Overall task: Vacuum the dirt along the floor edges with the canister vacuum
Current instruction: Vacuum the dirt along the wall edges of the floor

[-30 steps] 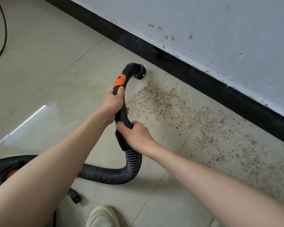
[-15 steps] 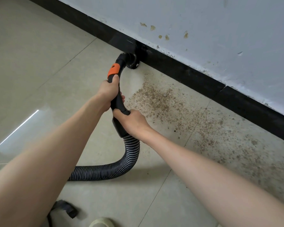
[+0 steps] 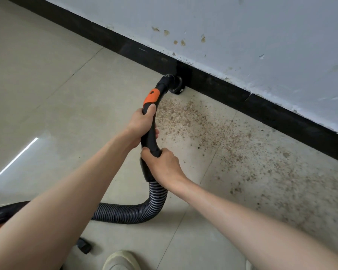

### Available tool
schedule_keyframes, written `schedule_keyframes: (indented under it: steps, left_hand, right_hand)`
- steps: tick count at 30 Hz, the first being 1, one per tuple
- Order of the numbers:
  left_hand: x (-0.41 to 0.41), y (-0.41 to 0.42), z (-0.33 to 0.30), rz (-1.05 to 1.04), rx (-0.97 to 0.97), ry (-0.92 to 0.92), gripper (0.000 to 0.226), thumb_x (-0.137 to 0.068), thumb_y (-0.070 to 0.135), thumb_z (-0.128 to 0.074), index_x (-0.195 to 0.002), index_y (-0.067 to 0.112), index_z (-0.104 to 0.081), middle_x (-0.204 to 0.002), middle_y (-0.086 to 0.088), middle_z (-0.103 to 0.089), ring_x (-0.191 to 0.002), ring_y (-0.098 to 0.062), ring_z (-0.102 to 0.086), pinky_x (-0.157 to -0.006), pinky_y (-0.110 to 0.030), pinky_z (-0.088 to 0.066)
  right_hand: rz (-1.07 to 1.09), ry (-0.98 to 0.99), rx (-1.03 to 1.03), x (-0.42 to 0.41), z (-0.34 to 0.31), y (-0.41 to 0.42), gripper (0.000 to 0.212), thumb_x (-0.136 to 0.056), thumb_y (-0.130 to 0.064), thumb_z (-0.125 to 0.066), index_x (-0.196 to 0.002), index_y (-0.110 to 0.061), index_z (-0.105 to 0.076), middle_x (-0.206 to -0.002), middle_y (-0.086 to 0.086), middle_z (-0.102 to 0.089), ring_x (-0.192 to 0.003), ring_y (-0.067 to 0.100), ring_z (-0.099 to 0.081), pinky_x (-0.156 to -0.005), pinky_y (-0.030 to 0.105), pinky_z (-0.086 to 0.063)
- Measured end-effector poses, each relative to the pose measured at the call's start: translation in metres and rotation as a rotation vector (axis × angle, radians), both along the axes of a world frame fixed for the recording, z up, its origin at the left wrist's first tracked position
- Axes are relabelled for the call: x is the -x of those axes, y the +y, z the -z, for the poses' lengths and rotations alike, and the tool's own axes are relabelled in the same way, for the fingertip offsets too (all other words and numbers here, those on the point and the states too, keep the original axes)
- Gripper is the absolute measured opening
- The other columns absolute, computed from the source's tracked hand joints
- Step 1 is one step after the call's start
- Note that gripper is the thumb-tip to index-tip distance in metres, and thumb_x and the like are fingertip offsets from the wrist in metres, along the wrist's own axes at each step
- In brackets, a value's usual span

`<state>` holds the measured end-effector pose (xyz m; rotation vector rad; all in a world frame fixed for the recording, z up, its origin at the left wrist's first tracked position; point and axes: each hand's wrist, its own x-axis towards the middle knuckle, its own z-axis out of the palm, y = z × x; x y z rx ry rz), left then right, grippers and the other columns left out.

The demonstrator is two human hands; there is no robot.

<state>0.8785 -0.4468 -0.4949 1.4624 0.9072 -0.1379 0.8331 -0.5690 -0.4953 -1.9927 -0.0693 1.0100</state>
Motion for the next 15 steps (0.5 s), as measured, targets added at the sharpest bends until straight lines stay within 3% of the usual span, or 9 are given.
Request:
schedule_keyframes:
  steps: [5,10,15]
  left_hand:
    - [0.003,-0.012,-0.001,0.047,0.026,0.012,0.027,-0.099,0.038,-0.042,-0.098,0.011,-0.043,-0.071,-0.008,-0.049,-0.042,-0.015,-0.051,-0.044,-0.026,-0.051]
    - [0.007,-0.028,0.003,0.075,0.035,-0.008,0.027,-0.099,0.038,-0.042,-0.09,0.013,-0.044,-0.067,-0.008,-0.049,-0.039,-0.014,-0.051,-0.044,-0.026,-0.049]
    - [0.01,-0.037,0.006,0.143,0.034,-0.02,0.027,-0.099,0.038,-0.042,-0.103,0.012,-0.044,-0.068,-0.008,-0.05,-0.042,-0.016,-0.052,-0.044,-0.027,-0.048]
  right_hand:
    - [0.043,0.016,0.019,0.009,-0.003,-0.011,0.043,-0.085,-0.057,-0.051,-0.098,-0.015,-0.053,-0.084,-0.003,-0.058,-0.069,0.011,-0.057,-0.053,0.028,-0.04]
    - [0.09,0.009,0.038,0.019,-0.001,-0.022,0.047,-0.085,-0.058,-0.05,-0.099,-0.013,-0.053,-0.086,-0.001,-0.059,-0.073,0.016,-0.06,-0.059,0.03,-0.043]
    - [0.138,0.003,0.031,0.027,0.001,-0.03,0.043,-0.087,-0.056,-0.052,-0.096,-0.014,-0.053,-0.087,0.0,-0.06,-0.074,0.016,-0.06,-0.061,0.03,-0.045]
